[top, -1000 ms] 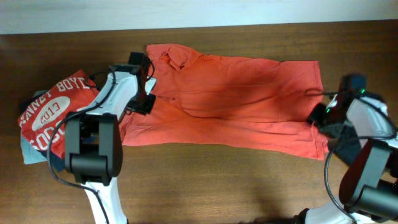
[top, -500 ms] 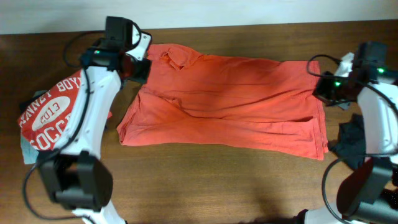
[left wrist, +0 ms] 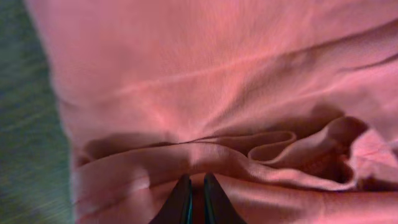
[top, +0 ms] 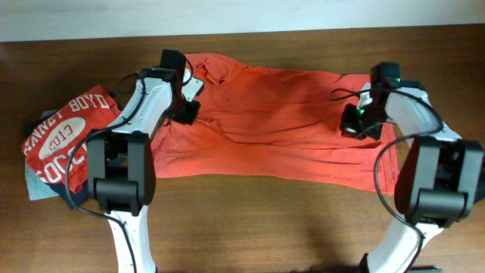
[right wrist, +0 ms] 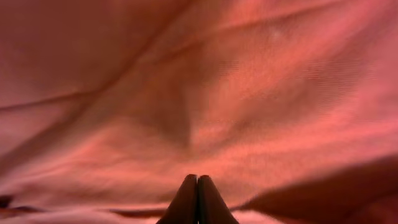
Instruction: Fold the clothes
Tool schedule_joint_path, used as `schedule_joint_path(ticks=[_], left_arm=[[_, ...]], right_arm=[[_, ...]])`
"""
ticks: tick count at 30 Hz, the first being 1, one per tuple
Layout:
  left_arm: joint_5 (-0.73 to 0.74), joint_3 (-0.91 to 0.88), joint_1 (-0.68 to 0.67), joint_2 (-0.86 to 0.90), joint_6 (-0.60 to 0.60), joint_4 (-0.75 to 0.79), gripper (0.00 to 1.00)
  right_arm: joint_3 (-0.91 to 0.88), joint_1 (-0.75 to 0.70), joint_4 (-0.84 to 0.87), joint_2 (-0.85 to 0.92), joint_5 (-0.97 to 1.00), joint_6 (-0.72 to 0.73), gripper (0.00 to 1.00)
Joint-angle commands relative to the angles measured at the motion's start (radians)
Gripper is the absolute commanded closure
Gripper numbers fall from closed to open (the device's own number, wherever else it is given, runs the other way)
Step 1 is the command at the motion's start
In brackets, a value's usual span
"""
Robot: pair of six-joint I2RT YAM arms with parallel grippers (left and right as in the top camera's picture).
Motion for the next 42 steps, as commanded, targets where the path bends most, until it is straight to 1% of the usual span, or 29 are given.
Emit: schedule_joint_path(ticks=[1, 4, 6, 8, 12, 15, 21, 24, 27, 31, 35, 38, 40, 42], left_arm=[[0.016, -0.001, 0.0, 0.027, 0.012, -0.013, 0.92], [0.016, -0.001, 0.0, 0.04, 0.012, -0.06, 0.94], [0.016, -0.002, 0.0, 0.045, 0.009, -0.106, 0.98], [0.012, -0.002, 0.001, 0.045, -0.025, -0.148, 0.99], [0.012, -0.003, 0.0, 0.045, -0.061, -0.211, 0.99], [0.01, -0.003, 0.0, 0.045, -0.064, -0.258, 0.99], [-0.026, -0.003, -0.001, 0.039, -0.083, -0.319, 0.99], [-0.047, -0.003, 0.0, 0.014, -0.086, -0.32, 0.99], [-0.065, -0.002, 0.0, -0.067, -0.086, -0.319, 0.99], [-0.109, -0.002, 0.0, -0.232, -0.093, -0.335, 0.96], [-0.14, -0.003, 0.0, -0.407, -0.093, -0.354, 0.92], [-0.143, -0.011, 0.0, -0.523, -0.093, -0.379, 0.92], [-0.143, -0.058, 0.0, -0.594, -0.093, -0.374, 0.92], [-0.143, -0.149, 0.0, -0.658, -0.093, -0.335, 0.93]], right_arm=[[-0.011, 0.005, 0.003, 0.064, 0.021, -0.011, 0.96], [-0.032, 0.005, -0.002, 0.1, 0.021, -0.011, 0.96], [-0.056, 0.005, -0.014, 0.104, 0.033, -0.012, 0.96], [-0.08, 0.005, -0.04, 0.1, 0.051, -0.011, 0.96], [-0.114, 0.005, -0.096, 0.097, 0.065, -0.01, 0.96], [-0.149, 0.005, -0.118, 0.089, 0.066, -0.011, 0.96], [-0.24, 0.005, -0.063, -0.009, 0.07, -0.011, 0.96], [-0.246, 0.005, -0.039, -0.082, 0.1, -0.011, 0.96], [-0.246, 0.005, -0.01, -0.201, 0.104, -0.011, 0.96], [-0.246, 0.005, 0.011, -0.371, 0.109, -0.011, 0.96], [-0.246, 0.005, 0.0, -0.557, 0.13, -0.012, 0.96], [-0.246, 0.005, -0.029, -0.662, 0.129, -0.011, 0.96], [-0.246, 0.005, -0.069, -0.721, 0.13, -0.01, 0.96], [-0.249, 0.005, -0.109, -0.759, 0.129, -0.01, 0.96]])
